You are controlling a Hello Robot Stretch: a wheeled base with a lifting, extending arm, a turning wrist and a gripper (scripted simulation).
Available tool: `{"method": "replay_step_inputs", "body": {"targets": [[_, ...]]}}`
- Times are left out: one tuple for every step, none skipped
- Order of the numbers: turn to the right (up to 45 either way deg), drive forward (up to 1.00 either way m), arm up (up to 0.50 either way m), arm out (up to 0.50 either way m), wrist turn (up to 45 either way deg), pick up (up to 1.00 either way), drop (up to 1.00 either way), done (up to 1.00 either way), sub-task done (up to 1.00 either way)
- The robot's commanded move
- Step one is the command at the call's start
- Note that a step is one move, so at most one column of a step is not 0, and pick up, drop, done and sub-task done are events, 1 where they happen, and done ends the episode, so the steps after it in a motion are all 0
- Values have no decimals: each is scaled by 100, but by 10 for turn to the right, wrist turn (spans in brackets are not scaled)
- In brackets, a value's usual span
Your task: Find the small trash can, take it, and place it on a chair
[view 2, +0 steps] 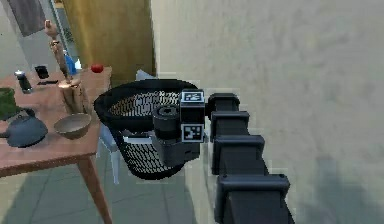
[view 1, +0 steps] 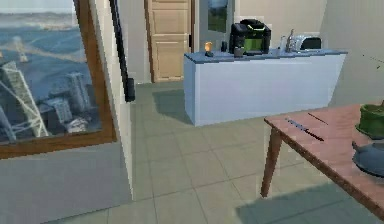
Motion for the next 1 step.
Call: {"method": "replay_step_inputs", "body": {"targets": [[30, 0, 0, 0, 0, 0, 0, 0, 0]]}}
